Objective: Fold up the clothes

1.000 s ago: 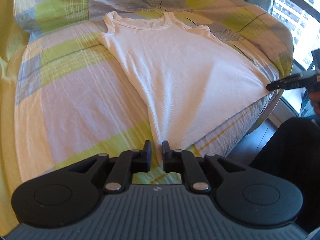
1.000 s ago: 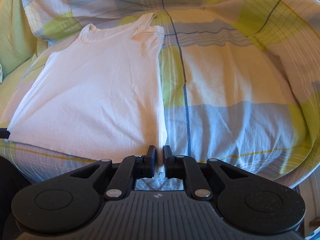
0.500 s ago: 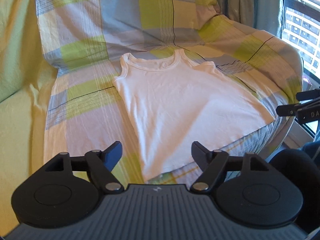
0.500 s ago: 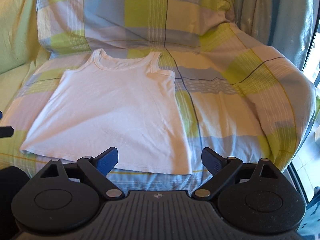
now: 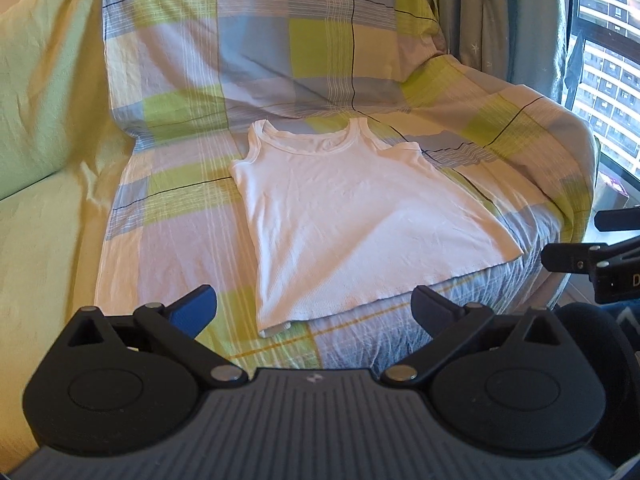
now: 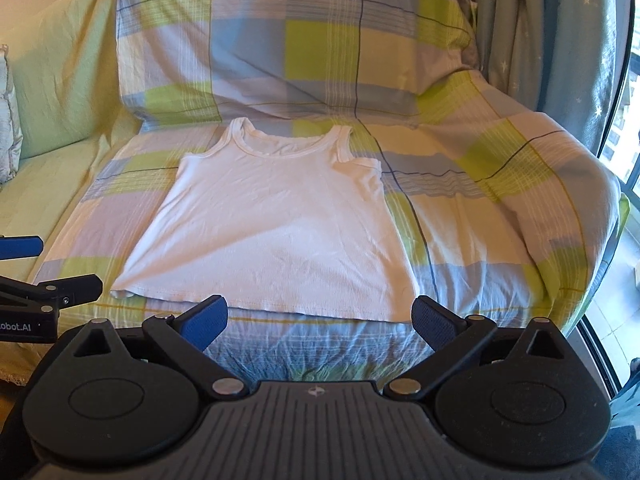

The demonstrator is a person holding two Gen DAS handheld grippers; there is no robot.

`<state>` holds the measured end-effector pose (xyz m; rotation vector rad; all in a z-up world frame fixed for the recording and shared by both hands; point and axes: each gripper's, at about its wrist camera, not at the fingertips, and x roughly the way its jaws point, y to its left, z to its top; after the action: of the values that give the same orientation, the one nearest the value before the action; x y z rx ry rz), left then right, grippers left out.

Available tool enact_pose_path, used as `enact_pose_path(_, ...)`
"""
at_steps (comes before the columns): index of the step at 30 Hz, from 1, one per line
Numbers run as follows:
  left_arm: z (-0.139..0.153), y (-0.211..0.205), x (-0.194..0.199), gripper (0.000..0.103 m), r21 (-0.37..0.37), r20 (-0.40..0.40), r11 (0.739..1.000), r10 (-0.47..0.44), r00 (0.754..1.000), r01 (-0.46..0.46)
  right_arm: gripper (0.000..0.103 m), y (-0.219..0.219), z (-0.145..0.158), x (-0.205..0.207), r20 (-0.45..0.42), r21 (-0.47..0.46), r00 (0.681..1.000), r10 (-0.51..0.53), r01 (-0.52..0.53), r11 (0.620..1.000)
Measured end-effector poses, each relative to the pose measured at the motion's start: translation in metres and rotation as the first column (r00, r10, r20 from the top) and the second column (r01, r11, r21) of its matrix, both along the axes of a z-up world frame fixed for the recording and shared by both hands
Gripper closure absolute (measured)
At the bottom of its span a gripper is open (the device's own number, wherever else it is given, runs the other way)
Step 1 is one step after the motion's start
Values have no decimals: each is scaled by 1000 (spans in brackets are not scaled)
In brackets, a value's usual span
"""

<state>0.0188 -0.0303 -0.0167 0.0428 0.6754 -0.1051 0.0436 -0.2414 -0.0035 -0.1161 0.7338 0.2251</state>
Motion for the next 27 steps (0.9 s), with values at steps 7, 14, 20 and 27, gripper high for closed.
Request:
enact_pose_path(7,2,-11,-17,1,12,-1,1000,-22,1000,22,2,-7,-3,-25,-7,9,1000,-9,10,1000)
enact_pose_path(14,5,-11,-30,1,15,7,1000,-3,1000,3,2,-9,-3,-35,2,30,1000,-6,6,1000)
enact_pose_path(20,-4,-12,-29,1,91,41,992,-93,995,89,2,-8,-8,-36,14,2,999,34,-34,999)
enact_pose_path(27,-37,-21,-2,20,371,-3,857,-384,923,358,19,1,-26,-25,61,-261,956,286,-261,929)
